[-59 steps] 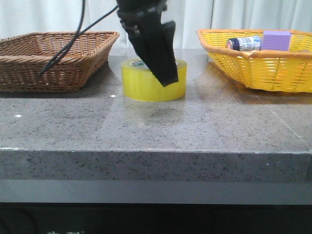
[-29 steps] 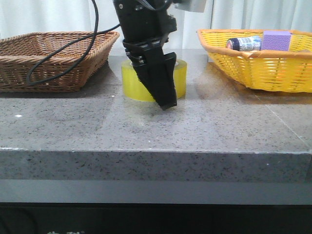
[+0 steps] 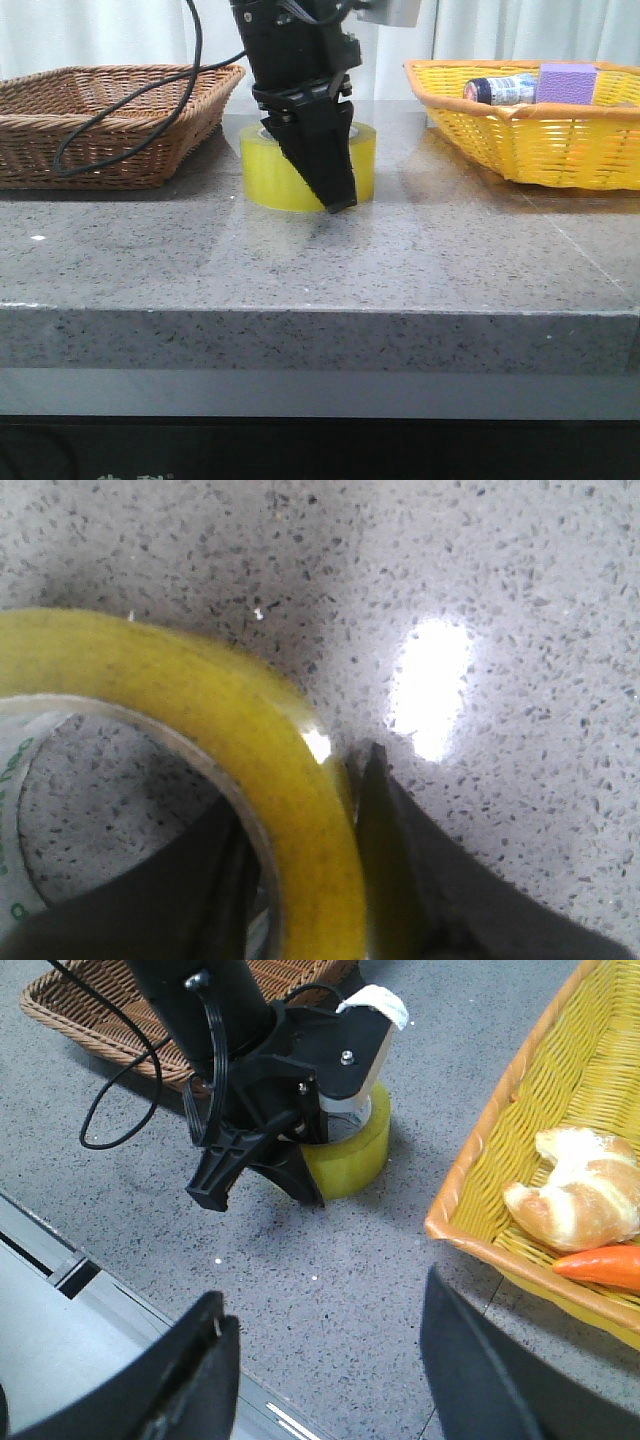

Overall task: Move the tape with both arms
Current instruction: 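Lower the left gripper onto the tape roll and grasp its rim, then lift the tape roll with the left gripper and lower into brown basket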

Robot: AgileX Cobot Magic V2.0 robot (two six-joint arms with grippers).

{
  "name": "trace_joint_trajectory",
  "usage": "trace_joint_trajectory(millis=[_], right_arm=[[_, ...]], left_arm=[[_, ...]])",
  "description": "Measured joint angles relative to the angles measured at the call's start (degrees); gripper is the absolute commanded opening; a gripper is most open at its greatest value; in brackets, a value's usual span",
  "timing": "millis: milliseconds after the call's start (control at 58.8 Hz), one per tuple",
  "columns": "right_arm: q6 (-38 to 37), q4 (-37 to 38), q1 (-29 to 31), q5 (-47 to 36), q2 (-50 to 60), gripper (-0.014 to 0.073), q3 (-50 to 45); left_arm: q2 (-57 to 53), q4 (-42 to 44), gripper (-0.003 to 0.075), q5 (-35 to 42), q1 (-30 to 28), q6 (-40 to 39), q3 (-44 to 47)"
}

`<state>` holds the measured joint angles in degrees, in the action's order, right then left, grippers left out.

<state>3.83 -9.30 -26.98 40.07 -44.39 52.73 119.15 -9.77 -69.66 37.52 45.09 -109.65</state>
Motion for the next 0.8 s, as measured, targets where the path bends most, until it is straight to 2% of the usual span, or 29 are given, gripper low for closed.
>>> trace_joint_trajectory(millis=[187,391,799], right_arm=[[0.0,0.0,0.0,0.0,0.0,0.0434,0.0],[-0.09,0.0,0.0,0.0,0.0,0.0434,0.0],[-0.09,0.0,0.0,0.0,0.0,0.0434,0.0]], left_arm=[[0.66,0.3,0.0189,-1.51,0.0,-1.49,-2.24],[1.36,1.69,0.0189,-2.27,0.0,-4.25,-8.87],[1.36,8.12,0.0189,-2.99,0.0,-14.82,-23.13]])
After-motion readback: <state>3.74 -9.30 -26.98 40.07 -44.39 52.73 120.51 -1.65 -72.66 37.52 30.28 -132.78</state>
